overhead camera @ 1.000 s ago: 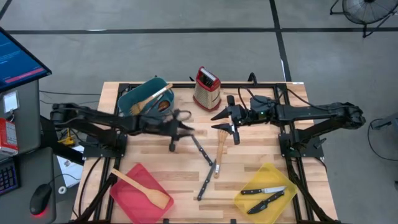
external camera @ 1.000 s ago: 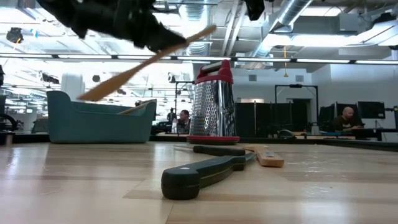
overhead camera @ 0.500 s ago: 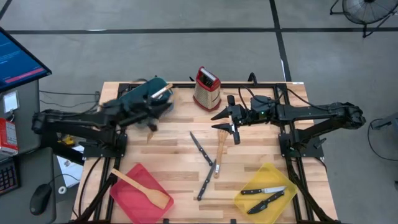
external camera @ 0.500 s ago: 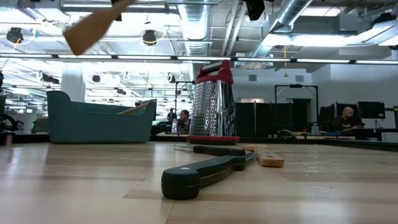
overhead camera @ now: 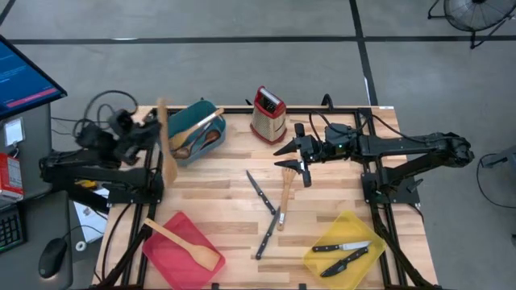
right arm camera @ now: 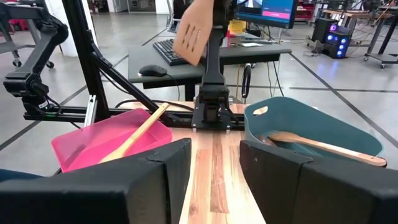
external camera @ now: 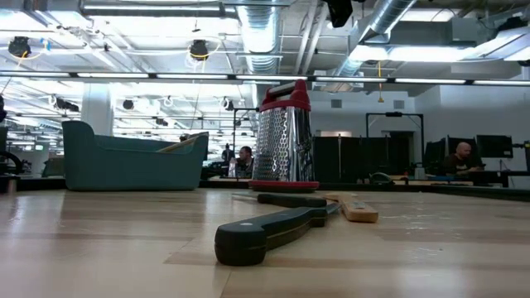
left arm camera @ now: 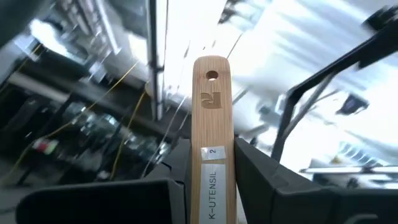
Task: Pick & Place Kitchen Items
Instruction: Put the brown wooden spatula into the pink bin
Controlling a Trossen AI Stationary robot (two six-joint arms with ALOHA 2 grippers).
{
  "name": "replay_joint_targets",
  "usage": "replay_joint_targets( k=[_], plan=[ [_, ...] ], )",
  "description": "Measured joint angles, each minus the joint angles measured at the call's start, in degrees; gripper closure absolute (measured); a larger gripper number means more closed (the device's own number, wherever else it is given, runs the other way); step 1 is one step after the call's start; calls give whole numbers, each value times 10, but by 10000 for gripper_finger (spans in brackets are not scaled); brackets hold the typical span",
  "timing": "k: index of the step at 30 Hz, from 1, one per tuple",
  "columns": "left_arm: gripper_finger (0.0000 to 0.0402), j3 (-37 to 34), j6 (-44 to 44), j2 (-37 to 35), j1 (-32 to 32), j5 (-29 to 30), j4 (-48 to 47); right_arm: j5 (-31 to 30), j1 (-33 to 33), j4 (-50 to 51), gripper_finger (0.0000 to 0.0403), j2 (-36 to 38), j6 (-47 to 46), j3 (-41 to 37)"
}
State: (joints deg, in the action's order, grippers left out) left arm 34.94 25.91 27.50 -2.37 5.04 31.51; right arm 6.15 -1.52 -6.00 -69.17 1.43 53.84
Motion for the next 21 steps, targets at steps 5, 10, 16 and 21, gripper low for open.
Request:
replay_joint_targets(
  k=[5,10,16,21],
  plan=[
    [333,0,0,-17,0,2,-2,0,0,0,255,0,0,0],
    [328,0,0,-12,0,6,-37,0,0,0,255,0,-1,0],
    [334,0,1,-5,1,-60,-93,0,0,5,255,0,-11,0],
    [333,-2,-12,21,7,-168,-121,0,0,5,255,0,-11,0]
  ],
)
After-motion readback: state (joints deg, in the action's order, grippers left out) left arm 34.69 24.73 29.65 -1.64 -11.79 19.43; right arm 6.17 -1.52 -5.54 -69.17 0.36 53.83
